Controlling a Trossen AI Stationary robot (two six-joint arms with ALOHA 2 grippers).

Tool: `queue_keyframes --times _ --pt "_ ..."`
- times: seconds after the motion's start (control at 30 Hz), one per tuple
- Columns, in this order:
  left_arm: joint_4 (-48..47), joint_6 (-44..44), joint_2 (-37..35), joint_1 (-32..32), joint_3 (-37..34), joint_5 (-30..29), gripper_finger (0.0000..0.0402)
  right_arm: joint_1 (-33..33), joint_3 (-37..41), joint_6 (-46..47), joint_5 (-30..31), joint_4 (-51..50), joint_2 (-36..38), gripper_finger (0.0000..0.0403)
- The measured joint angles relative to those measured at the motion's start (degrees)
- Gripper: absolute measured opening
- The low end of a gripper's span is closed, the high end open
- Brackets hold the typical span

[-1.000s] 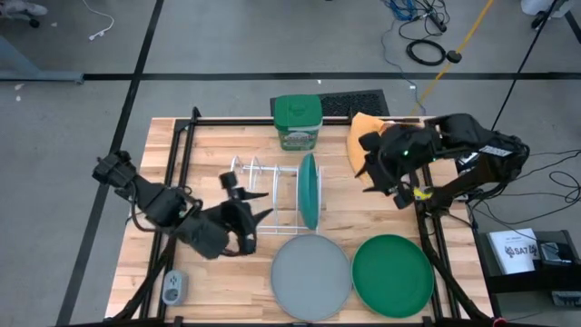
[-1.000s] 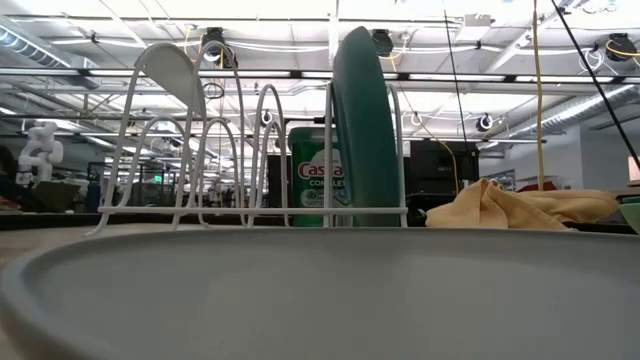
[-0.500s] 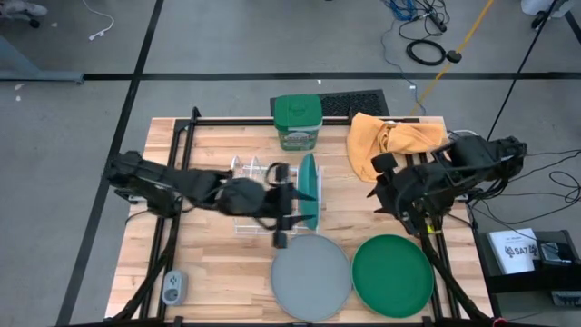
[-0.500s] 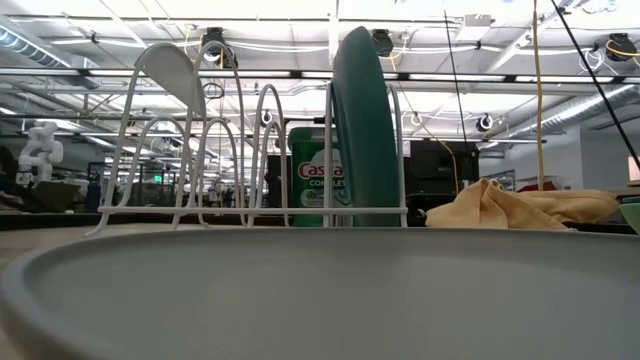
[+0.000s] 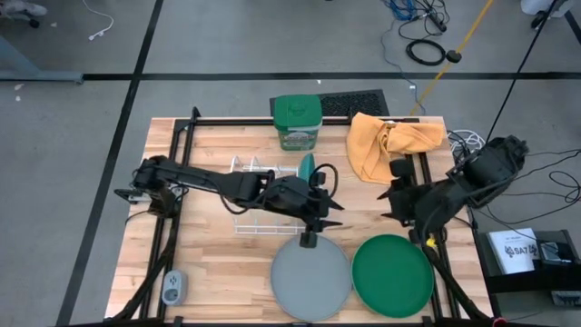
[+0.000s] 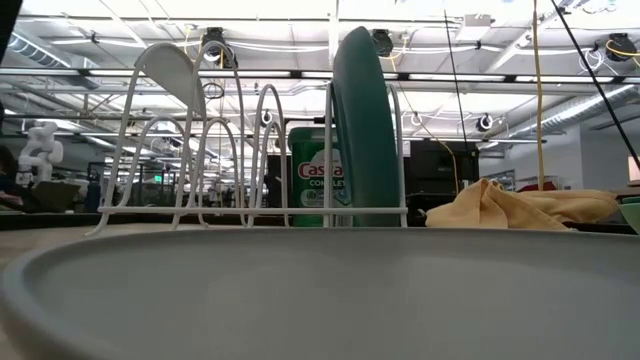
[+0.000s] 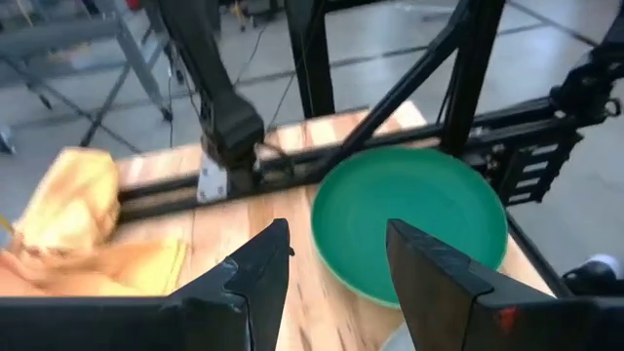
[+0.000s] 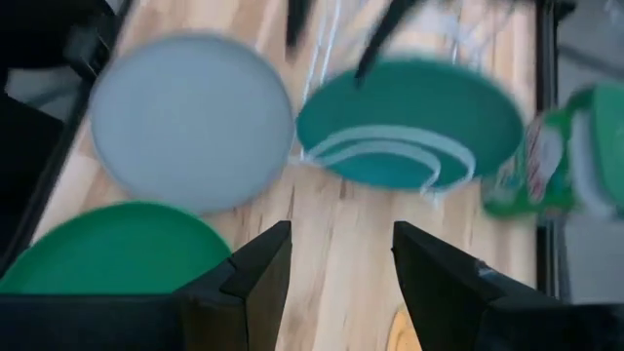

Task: Sort dishes
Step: Put the dark green plate into the dish rack

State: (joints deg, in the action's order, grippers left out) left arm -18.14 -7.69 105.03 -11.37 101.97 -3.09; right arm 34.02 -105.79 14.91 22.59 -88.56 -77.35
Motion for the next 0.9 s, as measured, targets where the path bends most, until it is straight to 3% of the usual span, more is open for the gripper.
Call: queue_keyframes --times 0.27,0.6,0.77,0.9 --pt "-3.6 -3.7 -10.5 -1.9 0.9 -3.9 0.0173 2.2 13.4 10.6 -3.1 1.2 -0.1 0.0173" --pt "-10.6 -8.2 -21.5 -14.8 0.9 -25.3 0.0173 2.5 37.3 17.5 -16.6 18.3 0.0 0.0173" --pt "-15.2 -7.7 -21.6 -19.3 0.8 -35.2 0.0173 2.5 47.7 19.3 -18.2 22.8 0.0 0.0173" --pt "-15.6 -7.7 -21.2 -21.5 -0.8 -38.3 0.0173 2.0 54.8 19.6 -18.2 25.9 0.6 0.0173"
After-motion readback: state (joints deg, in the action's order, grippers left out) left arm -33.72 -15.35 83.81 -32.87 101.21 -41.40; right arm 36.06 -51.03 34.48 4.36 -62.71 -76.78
